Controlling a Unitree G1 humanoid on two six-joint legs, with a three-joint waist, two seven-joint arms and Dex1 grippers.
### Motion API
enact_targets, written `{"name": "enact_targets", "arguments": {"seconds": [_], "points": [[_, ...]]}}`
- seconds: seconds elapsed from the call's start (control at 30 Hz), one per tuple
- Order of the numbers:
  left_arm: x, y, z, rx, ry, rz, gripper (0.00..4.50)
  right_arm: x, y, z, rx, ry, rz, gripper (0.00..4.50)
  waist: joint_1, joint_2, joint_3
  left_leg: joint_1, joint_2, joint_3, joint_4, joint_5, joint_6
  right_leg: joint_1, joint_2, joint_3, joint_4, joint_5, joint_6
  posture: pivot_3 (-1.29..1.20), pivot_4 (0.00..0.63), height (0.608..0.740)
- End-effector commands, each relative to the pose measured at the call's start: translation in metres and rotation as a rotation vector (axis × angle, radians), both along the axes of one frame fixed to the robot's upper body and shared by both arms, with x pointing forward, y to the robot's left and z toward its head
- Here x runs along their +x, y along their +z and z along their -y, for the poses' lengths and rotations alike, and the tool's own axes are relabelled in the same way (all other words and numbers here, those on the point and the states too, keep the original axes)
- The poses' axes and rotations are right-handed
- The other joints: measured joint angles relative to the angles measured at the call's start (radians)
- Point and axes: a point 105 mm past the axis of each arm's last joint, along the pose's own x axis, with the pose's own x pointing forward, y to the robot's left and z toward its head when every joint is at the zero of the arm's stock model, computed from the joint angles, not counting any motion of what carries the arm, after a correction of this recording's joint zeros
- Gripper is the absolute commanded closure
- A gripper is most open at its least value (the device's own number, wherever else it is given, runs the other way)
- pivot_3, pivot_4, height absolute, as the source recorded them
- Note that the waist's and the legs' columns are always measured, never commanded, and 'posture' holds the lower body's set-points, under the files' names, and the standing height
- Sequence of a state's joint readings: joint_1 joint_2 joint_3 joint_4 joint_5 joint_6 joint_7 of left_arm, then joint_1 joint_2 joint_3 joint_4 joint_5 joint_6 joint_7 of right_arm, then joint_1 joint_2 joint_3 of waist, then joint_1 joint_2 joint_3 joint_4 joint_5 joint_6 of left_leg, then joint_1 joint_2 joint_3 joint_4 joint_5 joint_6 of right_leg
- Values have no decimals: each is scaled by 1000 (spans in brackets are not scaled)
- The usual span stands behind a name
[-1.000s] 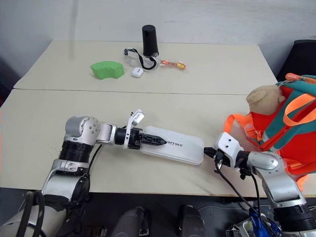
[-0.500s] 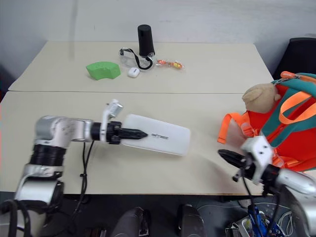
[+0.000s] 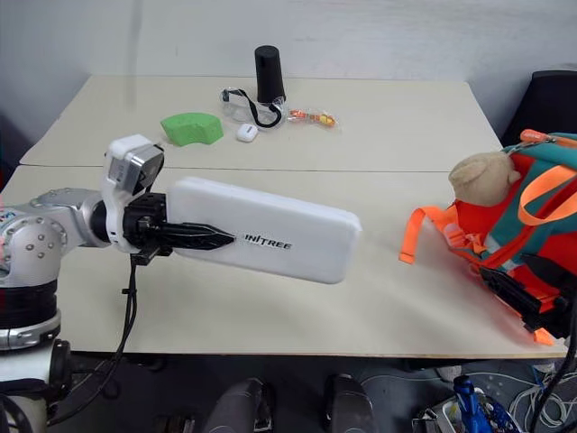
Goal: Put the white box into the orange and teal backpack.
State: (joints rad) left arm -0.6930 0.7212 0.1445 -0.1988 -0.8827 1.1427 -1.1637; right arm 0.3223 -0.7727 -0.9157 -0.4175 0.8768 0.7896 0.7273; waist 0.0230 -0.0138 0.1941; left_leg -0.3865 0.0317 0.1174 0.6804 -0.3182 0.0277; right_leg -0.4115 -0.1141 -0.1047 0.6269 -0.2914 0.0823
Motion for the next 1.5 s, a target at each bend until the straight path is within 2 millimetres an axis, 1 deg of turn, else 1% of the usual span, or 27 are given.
{"name": "enact_targets", "arguments": {"seconds": [0.03,0.17,0.27,0.37,0.43,0.5,0.57,0.7,0.77,0.83,0.87,0.93,1.0,1.07,1.1,1.13,1.2,1.23,1.3,1.37,1.5], "points": [[-11,20,3,-29,-25,112,3207,-8,7,11,-15,-46,2,29,0,0,0,0,0,0,0,0,0,0,0,0,0,0,0,0,150,740],[-10,22,2,-33,3,126,3207,-20,15,19,5,-64,7,29,3,0,0,0,-1,0,0,0,1,0,1,0,-1,0,1,0,150,740],[-8,23,2,-43,20,126,3207,-14,17,24,-1,-82,26,29,1,0,0,0,-1,1,0,0,1,1,1,0,-1,1,1,0,150,740],[-6,21,4,-36,25,136,3207,4,20,25,5,-105,75,29,-7,0,0,1,-1,1,0,0,1,1,1,1,-1,1,2,0,150,740],[-6,22,5,-38,25,140,3207,11,22,23,28,-100,95,29,-9,0,0,0,-1,1,0,1,1,0,1,1,0,1,2,0,150,740],[-5,26,6,-61,21,142,3207,26,20,11,42,-54,112,29,-10,0,0,0,0,1,-1,1,-1,0,2,1,0,1,1,0,150,740],[-4,28,6,-68,24,144,3207,39,18,6,64,-46,128,29,-13,0,0,0,0,1,-1,2,-1,-1,2,1,0,1,1,0,150,740],[-2,29,8,-74,27,148,3207,76,17,4,111,-96,187,29,-25,0,0,1,-1,2,1,2,0,0,3,1,1,1,2,0,150,740],[-1,31,8,-76,32,150,3207,91,19,7,114,-129,220,29,-28,0,0,1,-1,2,1,2,0,0,3,2,1,1,2,0,150,740],[0,32,7,-79,41,154,3207,102,24,8,132,-147,261,405,-28,0,0,1,-1,2,0,3,0,-1,3,2,1,1,2,0,150,740],[1,34,6,-83,48,155,3207,106,27,8,153,-151,279,671,-28,0,0,1,0,2,0,3,-1,-1,3,2,1,1,2,0,150,740],[2,36,5,-88,58,159,3207,114,31,3,167,-139,298,1347,-28,0,0,0,-1,2,0,3,-1,-1,3,2,1,1,2,0,150,740],[3,37,4,-87,64,163,3207,118,30,-2,166,-131,300,2063,-27,0,0,0,0,2,1,3,-1,-1,3,2,1,1,2,0,150,740],[3,38,4,-83,69,167,3207,119,28,-5,165,-129,296,2670,-27,0,0,0,0,2,0,3,-1,-1,3,2,1,1,2,0,150,740],[3,38,4,-80,71,169,3207,119,27,-5,164,-133,291,3089,-27,0,0,0,0,2,0,3,-1,-1,3,1,1,1,2,0,150,740],[3,38,4,-76,74,173,3207,117,25,-5,168,-140,281,3353,-27,0,0,0,-1,2,0,3,-1,-1,2,1,1,1,2,0,150,740],[3,40,1,-78,83,176,3207,103,20,-14,193,-89,255,3281,-25,0,0,0,-1,2,0,3,-1,-1,2,2,1,1,2,0,150,740],[3,40,0,-81,88,176,3207,98,19,-18,198,-64,246,3092,-21,0,0,0,0,1,0,3,-1,0,1,1,1,1,2,0,150,740],[4,38,-1,-69,101,179,3207,88,17,-23,159,-45,236,2507,-22,0,0,-1,0,0,0,3,-1,0,1,1,0,1,2,0,150,740],[3,37,-2,-65,102,178,3207,82,20,-25,166,-39,238,1820,-23,0,0,-1,-1,1,0,3,-1,-1,1,1,0,1,2,0,150,740],[3,37,-1,-71,99,175,3207,82,22,-20,182,-83,247,421,-27,0,0,0,0,2,0,3,-1,-1,1,1,0,1,2,0,150,740]]}}
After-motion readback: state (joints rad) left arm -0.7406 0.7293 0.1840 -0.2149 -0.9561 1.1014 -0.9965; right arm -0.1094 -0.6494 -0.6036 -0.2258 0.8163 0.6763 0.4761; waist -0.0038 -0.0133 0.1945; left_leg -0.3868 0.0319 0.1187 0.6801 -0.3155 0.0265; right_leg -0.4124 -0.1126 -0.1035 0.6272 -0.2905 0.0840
